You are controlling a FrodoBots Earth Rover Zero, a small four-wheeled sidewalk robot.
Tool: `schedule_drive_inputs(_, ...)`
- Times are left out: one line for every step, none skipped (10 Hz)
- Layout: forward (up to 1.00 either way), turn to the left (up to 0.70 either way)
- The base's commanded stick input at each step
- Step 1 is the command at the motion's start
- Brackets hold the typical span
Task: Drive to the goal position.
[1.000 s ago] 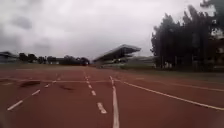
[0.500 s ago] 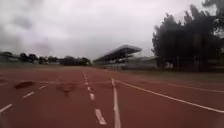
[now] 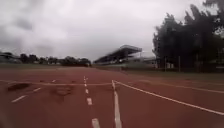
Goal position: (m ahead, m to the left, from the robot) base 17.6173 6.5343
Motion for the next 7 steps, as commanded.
schedule_drive_inputs(0.5,0.0)
schedule_drive_inputs(0.5,0.0)
schedule_drive_inputs(0.5,0.0)
schedule_drive_inputs(0.5,0.0)
schedule_drive_inputs(0.5,0.0)
schedule_drive_inputs(0.5,0.0)
schedule_drive_inputs(0.5,0.0)
